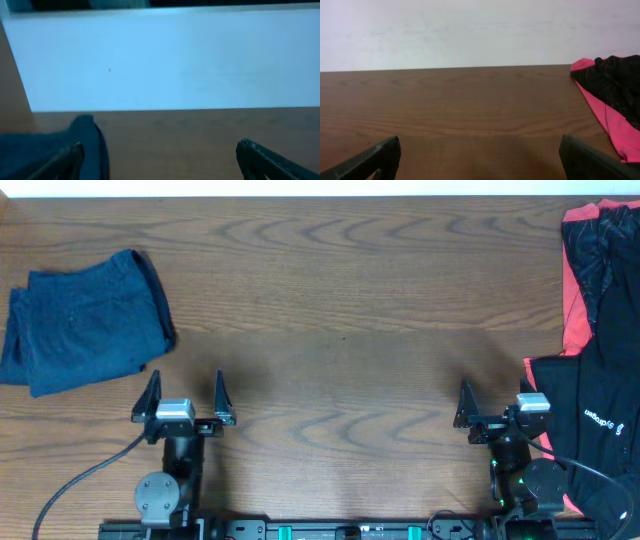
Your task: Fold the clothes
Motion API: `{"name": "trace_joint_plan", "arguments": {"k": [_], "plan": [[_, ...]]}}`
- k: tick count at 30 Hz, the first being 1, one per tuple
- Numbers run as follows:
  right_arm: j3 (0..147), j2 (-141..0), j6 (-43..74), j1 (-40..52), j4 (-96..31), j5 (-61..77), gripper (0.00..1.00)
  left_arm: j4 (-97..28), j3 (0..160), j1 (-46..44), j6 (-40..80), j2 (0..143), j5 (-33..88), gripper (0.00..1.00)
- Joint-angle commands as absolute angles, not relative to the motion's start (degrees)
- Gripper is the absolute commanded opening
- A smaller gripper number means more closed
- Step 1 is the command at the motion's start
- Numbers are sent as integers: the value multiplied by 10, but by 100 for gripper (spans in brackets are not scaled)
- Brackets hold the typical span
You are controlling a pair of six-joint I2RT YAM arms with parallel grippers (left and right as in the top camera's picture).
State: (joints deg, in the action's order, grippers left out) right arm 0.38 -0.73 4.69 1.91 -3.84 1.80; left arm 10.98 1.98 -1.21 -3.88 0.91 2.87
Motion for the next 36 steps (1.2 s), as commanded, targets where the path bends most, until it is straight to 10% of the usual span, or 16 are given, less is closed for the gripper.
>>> {"name": "trace_joint_plan", "arguments": {"k": [1, 36], "plan": [[3, -4, 38, 15, -41, 24, 99, 116, 2, -9, -82, 1, 19, 98], [3, -4, 38, 15, -41, 24, 99, -40, 3, -9, -81, 11, 21, 98]]}}
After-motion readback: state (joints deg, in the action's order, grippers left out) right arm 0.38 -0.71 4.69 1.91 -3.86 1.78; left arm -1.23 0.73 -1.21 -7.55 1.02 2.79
